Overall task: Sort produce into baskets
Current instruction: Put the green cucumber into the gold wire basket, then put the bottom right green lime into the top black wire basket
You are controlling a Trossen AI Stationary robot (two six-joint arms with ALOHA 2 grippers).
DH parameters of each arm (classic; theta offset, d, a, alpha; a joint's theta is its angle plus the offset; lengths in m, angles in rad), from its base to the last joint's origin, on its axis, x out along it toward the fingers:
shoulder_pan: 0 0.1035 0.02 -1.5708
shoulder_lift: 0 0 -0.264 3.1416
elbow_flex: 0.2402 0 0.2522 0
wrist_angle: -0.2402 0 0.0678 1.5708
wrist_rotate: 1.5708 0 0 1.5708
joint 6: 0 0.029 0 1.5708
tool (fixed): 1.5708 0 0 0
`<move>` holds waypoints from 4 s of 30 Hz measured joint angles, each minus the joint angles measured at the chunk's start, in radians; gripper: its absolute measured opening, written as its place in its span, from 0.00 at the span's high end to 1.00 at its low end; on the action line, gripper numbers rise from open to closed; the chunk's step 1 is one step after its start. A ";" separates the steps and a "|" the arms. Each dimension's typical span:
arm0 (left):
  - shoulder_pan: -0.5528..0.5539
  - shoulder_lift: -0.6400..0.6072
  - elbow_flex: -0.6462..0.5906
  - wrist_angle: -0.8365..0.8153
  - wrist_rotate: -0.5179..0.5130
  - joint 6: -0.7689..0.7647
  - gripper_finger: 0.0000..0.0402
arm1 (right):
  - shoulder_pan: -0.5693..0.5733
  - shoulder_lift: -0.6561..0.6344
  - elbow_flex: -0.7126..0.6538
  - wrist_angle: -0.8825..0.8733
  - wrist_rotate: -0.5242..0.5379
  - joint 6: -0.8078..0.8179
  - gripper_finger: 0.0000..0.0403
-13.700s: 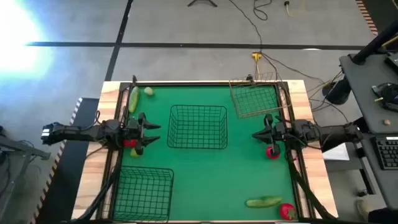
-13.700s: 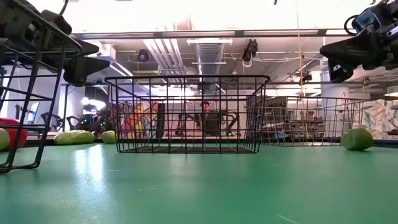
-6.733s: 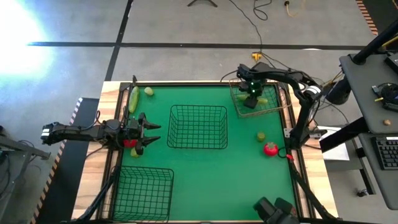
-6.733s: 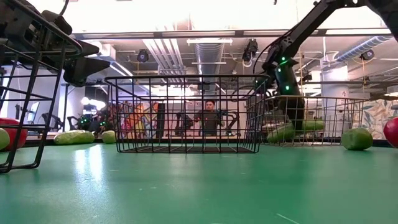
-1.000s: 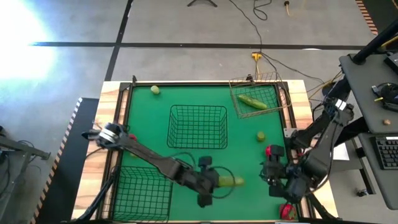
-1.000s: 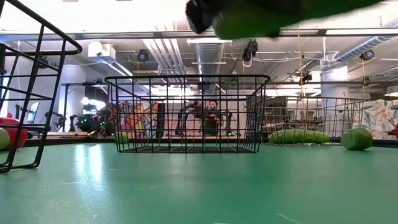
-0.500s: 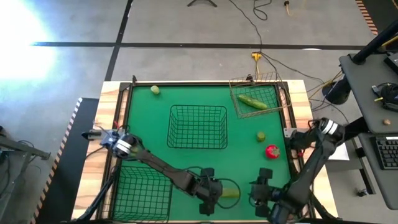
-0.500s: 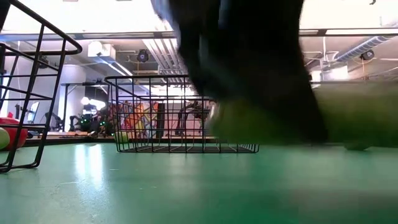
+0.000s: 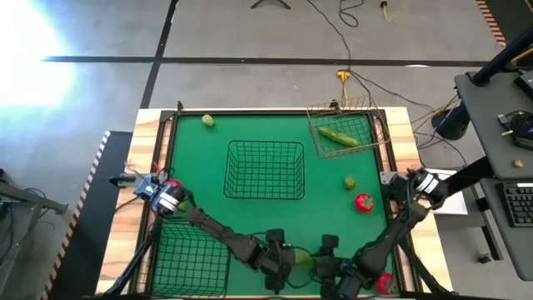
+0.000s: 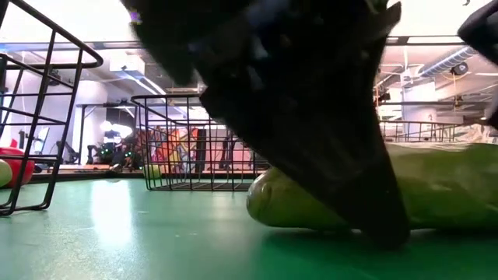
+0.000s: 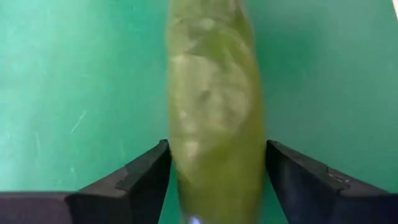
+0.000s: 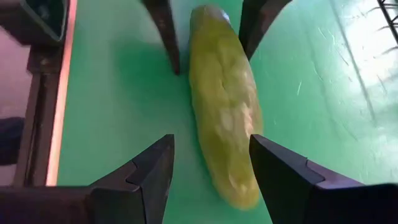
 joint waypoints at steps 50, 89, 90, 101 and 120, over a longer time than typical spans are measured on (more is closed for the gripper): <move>-0.013 -0.142 -0.003 -0.416 -0.322 0.125 0.38 | -0.270 0.020 -0.003 0.049 -0.206 -0.366 0.59; 0.104 -1.160 -0.720 -0.287 -0.094 -0.109 0.42 | -1.695 -0.427 -0.004 -0.762 -0.480 -0.916 0.59; 0.103 -1.176 -0.745 -0.234 -0.077 -0.091 0.42 | -1.715 -0.406 -0.004 -0.760 -0.492 -0.928 0.59; 0.105 -1.206 -0.822 -0.078 -0.146 0.020 0.42 | -1.756 -0.219 -0.005 -0.735 -0.571 -1.048 0.58; 0.106 -1.204 -0.821 0.015 -0.185 0.023 0.42 | -1.712 -0.420 0.040 -0.712 -0.517 -0.908 0.26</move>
